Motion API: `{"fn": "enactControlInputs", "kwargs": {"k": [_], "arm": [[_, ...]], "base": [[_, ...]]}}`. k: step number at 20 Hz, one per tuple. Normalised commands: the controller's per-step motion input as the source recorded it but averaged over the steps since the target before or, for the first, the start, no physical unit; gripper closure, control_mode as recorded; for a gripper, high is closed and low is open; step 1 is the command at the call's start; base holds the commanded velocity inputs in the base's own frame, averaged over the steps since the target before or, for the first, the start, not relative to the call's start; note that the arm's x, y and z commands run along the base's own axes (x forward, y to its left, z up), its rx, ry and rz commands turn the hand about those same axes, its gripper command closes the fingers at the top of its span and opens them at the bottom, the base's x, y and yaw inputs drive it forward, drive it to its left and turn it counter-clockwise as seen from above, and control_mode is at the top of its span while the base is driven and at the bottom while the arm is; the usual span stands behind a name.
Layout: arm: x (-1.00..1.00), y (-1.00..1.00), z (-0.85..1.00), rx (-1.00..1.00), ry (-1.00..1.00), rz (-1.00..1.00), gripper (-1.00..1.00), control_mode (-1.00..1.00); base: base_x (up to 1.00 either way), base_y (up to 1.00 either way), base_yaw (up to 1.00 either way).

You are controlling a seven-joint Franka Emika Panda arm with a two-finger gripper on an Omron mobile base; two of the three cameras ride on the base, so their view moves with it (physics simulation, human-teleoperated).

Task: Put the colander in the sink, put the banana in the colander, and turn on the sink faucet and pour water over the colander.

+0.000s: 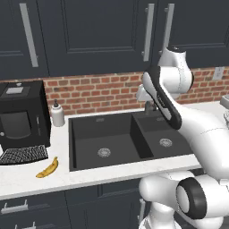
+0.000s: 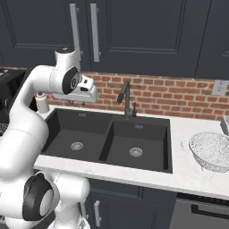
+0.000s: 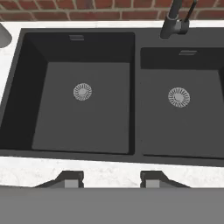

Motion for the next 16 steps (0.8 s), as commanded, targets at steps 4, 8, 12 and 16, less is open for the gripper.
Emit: {"fn": "enactControlInputs", "kwargs": {"k": [4,8,12,16], "arm": [[-0.15,0.0,-0.04,0.0,0.0,0.0,-1.0,-1.0],[-0.57,-0.1,-0.12,0.0,-0.07,0.0,-1.0,-1.0],[-0.69,-0.15,-0.14,0.0,-0.16,0.0,-1.0,-1.0],[-0.58,-0.19,-0.13,-0.07,-0.09,0.01,-1.0,-1.0]], "base": [[0.0,0.0,0.0],[0.0,0.0,0.0],[0.0,0.0,0.0],[0.0,0.0,0.0]]}}
